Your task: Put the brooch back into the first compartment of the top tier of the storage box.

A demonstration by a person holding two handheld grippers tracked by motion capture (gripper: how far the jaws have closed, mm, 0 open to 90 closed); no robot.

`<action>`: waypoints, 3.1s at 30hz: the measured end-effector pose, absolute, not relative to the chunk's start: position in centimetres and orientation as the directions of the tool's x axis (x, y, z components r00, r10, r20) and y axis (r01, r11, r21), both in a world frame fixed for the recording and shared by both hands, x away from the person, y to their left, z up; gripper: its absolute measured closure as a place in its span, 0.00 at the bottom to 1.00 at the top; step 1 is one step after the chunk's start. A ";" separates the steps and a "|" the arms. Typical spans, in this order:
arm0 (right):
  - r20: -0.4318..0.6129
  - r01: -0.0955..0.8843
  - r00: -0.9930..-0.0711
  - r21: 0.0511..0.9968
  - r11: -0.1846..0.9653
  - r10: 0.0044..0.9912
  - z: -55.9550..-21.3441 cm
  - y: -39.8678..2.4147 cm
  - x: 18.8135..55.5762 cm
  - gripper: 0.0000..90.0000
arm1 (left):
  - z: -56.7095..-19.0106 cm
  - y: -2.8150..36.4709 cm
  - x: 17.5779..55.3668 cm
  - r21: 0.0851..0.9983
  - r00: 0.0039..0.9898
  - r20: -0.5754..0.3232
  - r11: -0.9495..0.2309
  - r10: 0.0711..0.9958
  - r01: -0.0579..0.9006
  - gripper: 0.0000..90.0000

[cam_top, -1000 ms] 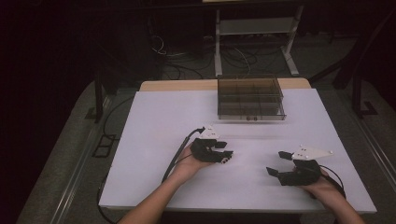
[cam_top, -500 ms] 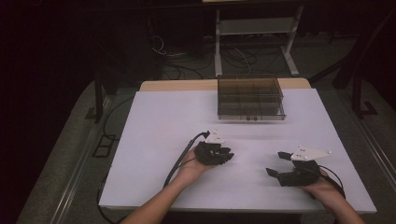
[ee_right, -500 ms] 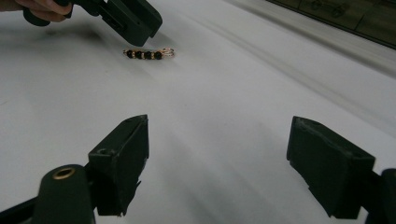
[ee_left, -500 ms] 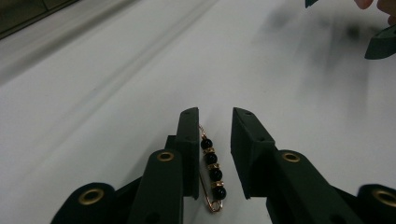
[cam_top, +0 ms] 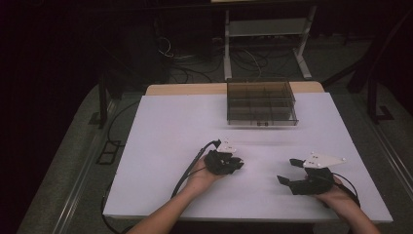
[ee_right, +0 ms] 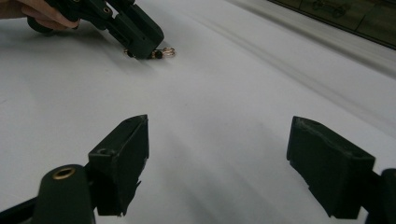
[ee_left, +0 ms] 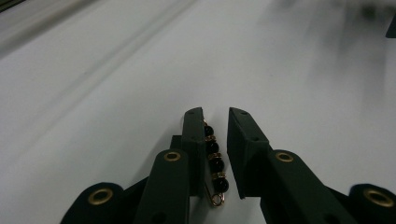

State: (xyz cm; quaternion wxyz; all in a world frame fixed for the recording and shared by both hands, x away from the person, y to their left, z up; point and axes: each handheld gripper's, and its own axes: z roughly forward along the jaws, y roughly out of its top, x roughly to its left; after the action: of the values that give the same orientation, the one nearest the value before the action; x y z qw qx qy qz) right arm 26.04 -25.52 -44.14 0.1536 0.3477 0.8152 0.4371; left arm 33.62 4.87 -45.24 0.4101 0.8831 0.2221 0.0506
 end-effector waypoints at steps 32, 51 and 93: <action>0.056 0.434 -0.710 0.820 0.373 0.702 -44.1 -25.6 26.1 0.23 | -45.3 4.6 33.1 0.734 0.896 -0.027 -0.600 0.444 0.319 0.92; 0.055 0.432 -0.711 0.821 0.373 0.701 -44.1 -25.6 26.1 0.23 | -44.7 5.4 33.5 0.758 0.888 -0.071 -0.555 0.454 0.344 0.93; 0.056 0.434 -0.707 0.822 0.369 0.705 -44.1 -25.7 26.1 0.23 | -42.0 8.6 35.7 0.807 0.883 -0.126 -0.471 0.452 0.356 0.93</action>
State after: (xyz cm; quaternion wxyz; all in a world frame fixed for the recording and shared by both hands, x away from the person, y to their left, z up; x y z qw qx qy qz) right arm 26.06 -25.67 -44.07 0.1543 0.3500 0.8129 0.4391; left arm 35.72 8.60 -41.98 0.4568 0.8561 0.2358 0.0524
